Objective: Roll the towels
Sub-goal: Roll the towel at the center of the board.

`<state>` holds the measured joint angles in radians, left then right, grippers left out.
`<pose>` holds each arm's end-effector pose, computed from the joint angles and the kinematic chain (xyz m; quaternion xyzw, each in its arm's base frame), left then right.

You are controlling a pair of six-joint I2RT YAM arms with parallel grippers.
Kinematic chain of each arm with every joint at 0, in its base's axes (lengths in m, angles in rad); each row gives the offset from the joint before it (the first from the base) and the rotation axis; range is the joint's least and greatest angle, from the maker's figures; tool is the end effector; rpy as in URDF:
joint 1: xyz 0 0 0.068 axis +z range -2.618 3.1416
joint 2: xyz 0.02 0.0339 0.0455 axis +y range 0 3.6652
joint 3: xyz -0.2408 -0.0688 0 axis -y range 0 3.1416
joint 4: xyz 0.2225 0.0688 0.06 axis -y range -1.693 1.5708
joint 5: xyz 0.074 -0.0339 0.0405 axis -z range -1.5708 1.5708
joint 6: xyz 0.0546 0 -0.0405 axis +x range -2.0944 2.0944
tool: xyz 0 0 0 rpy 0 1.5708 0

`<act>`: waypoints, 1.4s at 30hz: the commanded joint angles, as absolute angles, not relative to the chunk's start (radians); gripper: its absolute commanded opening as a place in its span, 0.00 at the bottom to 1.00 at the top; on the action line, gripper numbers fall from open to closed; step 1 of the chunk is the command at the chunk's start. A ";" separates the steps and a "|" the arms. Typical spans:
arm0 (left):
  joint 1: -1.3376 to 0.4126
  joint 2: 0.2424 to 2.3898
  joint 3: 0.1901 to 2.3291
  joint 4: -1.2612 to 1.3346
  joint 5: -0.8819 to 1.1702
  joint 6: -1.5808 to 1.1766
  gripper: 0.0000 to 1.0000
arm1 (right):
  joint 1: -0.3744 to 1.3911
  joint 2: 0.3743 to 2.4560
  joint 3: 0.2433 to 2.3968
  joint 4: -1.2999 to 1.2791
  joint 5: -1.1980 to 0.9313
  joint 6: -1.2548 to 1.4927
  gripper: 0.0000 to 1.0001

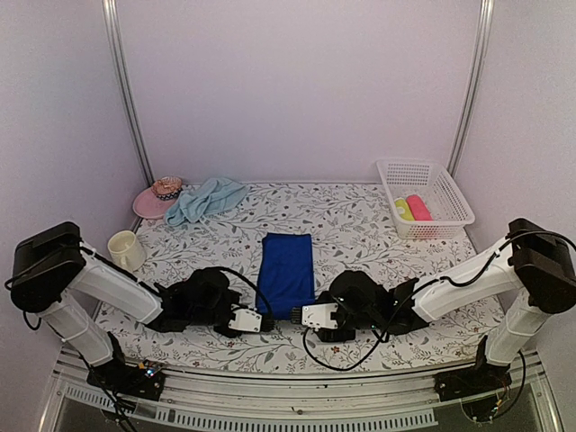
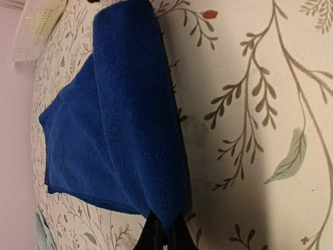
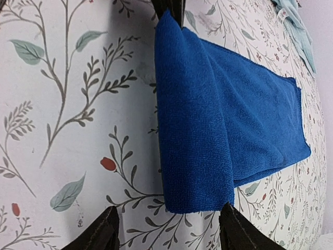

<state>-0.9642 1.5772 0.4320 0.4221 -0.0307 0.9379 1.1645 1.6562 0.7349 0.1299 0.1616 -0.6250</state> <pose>0.1521 -0.2163 0.0913 0.7382 0.5345 0.0086 0.4114 0.1317 0.2838 0.1215 -0.7000 0.6008 0.0289 0.3849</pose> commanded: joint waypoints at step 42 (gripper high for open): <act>-0.881 1.458 0.528 0.110 0.214 0.902 0.00 | 1.218 1.811 0.914 -0.012 0.201 -0.623 0.04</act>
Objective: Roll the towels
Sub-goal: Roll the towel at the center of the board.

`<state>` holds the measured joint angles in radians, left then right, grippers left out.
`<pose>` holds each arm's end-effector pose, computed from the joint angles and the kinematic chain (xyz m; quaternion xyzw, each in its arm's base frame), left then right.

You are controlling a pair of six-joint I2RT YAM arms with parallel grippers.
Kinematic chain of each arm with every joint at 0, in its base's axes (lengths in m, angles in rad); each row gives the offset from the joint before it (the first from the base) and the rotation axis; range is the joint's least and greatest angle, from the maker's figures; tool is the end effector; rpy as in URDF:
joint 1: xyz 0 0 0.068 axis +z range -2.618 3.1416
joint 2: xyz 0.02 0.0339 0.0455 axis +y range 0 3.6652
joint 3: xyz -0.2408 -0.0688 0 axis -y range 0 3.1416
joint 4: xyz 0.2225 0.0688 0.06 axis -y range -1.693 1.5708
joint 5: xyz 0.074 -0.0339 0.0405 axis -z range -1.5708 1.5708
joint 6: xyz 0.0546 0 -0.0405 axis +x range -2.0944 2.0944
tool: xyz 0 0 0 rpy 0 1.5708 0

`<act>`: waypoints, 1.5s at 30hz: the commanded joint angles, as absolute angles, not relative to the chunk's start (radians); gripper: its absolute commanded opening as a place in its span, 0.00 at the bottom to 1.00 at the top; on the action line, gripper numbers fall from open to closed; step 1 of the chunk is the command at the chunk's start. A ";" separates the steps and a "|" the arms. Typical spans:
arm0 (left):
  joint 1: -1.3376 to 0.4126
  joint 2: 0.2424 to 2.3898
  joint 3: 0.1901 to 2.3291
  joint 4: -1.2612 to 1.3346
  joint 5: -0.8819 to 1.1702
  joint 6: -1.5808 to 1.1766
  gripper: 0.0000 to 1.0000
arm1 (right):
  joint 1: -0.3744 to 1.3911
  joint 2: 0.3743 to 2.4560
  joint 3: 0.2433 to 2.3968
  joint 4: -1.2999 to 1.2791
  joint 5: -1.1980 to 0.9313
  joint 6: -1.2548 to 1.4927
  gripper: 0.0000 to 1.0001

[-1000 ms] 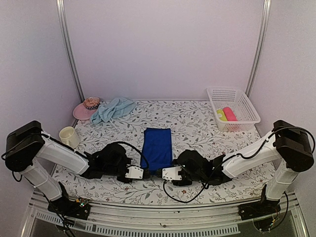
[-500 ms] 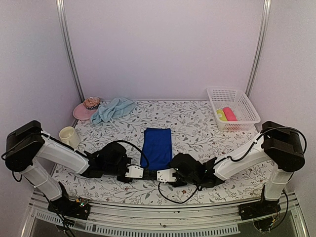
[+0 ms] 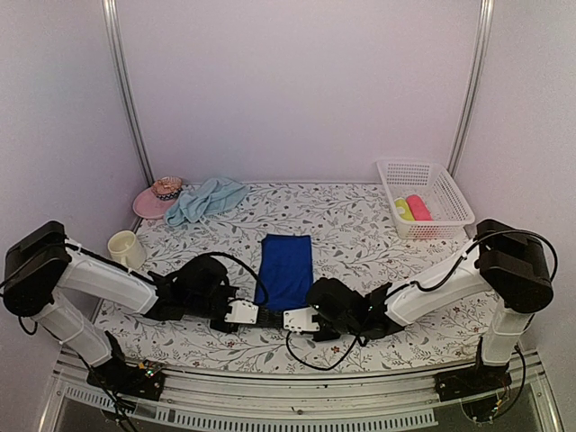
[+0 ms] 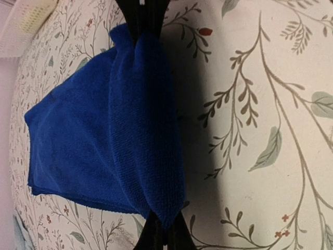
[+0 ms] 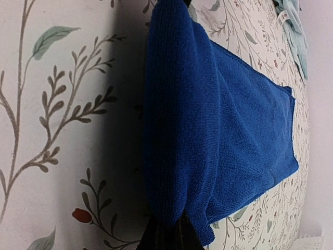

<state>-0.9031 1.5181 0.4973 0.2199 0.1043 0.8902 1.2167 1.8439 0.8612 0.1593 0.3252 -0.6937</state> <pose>0.1590 -0.2109 0.1035 0.7353 0.5625 -0.0507 0.3747 0.1356 0.3164 0.1013 -0.7159 0.5788 -0.0525 0.3870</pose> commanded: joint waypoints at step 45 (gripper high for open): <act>-0.779 1.368 0.581 -0.096 0.427 0.861 0.51 | 0.963 1.983 1.258 -0.559 -0.522 -0.393 0.05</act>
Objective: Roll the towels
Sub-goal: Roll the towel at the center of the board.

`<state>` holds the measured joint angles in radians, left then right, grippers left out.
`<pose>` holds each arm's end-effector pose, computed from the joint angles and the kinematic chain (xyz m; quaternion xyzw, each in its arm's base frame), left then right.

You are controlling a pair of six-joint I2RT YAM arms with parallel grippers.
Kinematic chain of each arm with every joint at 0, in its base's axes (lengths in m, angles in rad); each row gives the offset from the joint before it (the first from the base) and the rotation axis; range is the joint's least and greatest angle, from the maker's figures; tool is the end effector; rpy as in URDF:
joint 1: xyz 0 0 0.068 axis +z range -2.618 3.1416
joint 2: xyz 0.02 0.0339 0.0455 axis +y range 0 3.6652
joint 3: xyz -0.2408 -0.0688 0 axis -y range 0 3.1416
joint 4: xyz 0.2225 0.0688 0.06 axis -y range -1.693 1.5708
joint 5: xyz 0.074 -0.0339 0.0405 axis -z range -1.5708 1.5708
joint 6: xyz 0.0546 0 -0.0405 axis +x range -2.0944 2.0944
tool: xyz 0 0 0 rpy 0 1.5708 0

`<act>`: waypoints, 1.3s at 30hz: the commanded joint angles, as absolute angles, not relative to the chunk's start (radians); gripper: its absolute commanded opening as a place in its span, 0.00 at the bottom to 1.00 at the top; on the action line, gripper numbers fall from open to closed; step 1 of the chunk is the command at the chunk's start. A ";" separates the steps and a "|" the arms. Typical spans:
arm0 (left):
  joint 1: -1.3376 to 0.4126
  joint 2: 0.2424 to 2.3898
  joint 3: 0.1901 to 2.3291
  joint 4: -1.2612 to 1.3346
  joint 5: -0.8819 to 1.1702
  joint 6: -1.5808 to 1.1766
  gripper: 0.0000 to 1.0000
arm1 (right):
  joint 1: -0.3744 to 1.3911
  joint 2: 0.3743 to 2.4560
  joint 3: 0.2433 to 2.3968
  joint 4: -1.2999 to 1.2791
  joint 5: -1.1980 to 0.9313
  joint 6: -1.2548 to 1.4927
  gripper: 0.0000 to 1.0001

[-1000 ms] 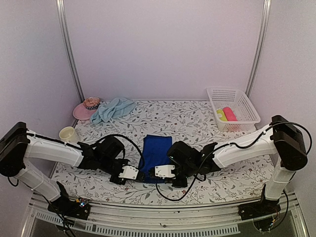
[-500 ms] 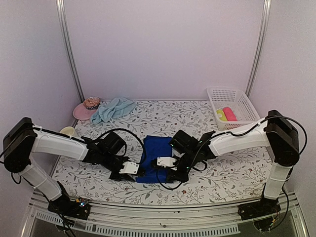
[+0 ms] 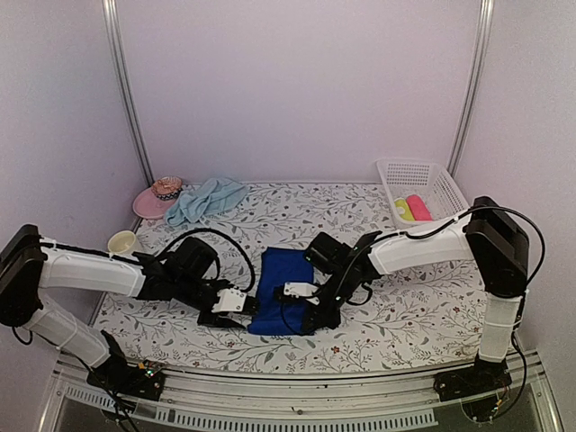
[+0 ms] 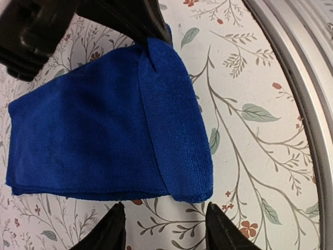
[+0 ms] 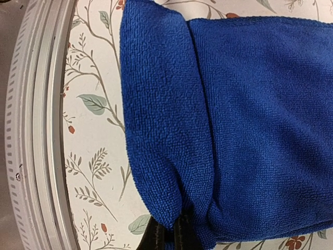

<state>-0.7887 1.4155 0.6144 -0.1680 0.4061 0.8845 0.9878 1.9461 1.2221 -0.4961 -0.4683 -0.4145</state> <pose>0.1616 -0.1932 0.1310 0.7345 0.5824 -0.1785 0.2991 0.1759 0.3115 0.1199 -0.6488 0.7057 0.2671 0.0982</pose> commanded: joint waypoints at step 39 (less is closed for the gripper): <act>-0.922 1.449 0.642 -0.057 0.418 0.767 0.18 | 0.900 2.097 1.410 -0.687 -0.588 -0.303 0.07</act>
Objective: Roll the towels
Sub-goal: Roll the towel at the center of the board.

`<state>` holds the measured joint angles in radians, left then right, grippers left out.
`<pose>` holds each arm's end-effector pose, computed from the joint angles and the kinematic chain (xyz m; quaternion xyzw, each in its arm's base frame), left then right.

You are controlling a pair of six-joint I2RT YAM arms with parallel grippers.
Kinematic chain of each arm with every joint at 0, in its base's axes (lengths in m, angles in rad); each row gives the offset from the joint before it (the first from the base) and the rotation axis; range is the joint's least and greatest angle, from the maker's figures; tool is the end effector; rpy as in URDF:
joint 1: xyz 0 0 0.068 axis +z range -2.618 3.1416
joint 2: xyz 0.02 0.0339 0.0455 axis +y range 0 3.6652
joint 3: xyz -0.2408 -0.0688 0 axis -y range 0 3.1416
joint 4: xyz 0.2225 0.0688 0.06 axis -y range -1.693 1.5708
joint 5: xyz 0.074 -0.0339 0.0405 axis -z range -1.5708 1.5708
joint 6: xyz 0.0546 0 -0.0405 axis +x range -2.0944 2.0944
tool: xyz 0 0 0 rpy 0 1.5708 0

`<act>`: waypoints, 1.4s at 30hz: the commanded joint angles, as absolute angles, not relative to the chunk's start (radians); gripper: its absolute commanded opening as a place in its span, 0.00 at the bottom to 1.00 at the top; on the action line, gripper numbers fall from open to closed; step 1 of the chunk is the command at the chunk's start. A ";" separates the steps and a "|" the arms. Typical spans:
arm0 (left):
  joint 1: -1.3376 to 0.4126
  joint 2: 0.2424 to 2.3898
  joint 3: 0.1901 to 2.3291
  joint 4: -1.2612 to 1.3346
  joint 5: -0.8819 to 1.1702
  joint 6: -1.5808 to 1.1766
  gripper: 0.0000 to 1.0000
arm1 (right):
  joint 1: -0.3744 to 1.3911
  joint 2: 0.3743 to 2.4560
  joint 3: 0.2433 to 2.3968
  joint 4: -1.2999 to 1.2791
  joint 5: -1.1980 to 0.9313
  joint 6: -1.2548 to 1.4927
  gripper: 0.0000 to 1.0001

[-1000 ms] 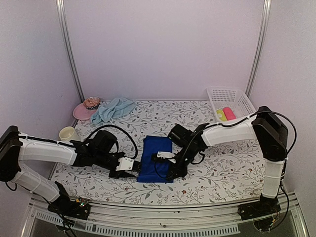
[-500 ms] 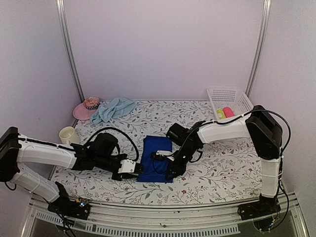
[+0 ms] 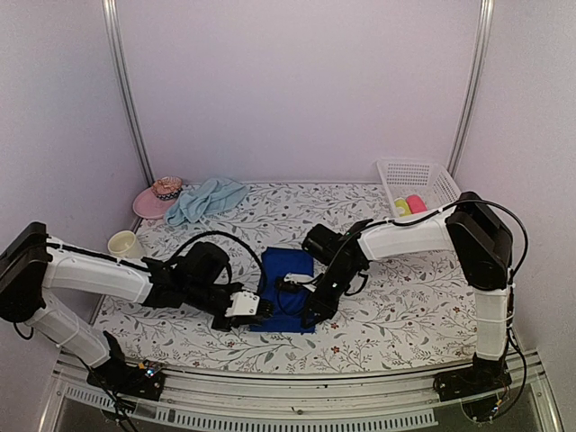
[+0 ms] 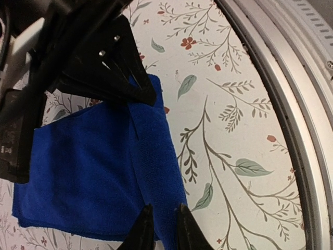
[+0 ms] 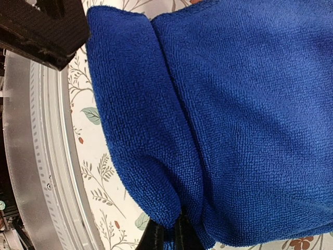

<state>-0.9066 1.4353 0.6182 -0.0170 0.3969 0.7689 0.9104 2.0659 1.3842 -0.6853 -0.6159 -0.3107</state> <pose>0.1480 -0.2233 0.1388 0.7272 0.5592 -0.2078 0.3395 0.2014 0.3108 0.1157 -0.5688 0.7591 0.3167 0.0035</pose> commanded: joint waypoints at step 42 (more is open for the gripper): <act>-0.918 1.660 0.736 -0.115 0.208 0.693 0.00 | 0.900 1.754 1.115 -0.437 -0.386 -0.297 0.49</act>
